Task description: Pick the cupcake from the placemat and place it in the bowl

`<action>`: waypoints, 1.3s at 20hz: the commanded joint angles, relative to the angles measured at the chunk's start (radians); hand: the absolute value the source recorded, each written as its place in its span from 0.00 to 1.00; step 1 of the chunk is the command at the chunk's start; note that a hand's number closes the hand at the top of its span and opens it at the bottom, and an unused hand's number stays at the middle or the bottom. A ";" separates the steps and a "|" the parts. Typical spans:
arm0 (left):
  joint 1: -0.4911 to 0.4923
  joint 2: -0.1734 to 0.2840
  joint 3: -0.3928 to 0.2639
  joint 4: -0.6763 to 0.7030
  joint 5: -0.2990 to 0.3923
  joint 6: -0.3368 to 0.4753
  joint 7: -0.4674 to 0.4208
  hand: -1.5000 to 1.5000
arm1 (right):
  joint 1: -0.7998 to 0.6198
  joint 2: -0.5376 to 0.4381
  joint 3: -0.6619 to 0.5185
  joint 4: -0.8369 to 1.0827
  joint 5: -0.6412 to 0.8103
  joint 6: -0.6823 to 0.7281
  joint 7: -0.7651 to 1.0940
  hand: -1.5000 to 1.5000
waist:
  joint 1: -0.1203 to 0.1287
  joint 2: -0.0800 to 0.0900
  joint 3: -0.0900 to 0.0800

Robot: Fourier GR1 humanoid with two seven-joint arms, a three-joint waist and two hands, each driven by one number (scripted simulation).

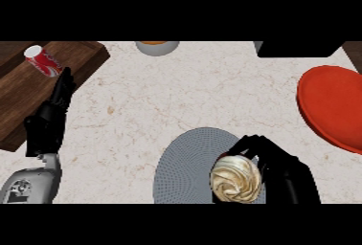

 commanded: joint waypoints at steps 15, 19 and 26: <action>-0.015 -0.043 -0.019 0.009 -0.026 0.015 0.003 0.50 | -0.107 -0.270 -0.825 0.473 -0.482 -0.179 -0.596 1.00 | 0.010 0.006 0.001; -0.028 0.027 0.041 0.015 0.029 -0.055 -0.002 0.50 | -0.159 -0.311 -0.843 0.719 -0.409 -0.256 -0.751 1.00 | 0.022 0.008 0.001; -0.044 0.014 0.012 -0.019 0.003 -0.050 0.058 0.50 | -0.271 -0.459 -0.952 1.130 -0.357 -0.355 -0.948 1.00 | 0.030 0.009 0.002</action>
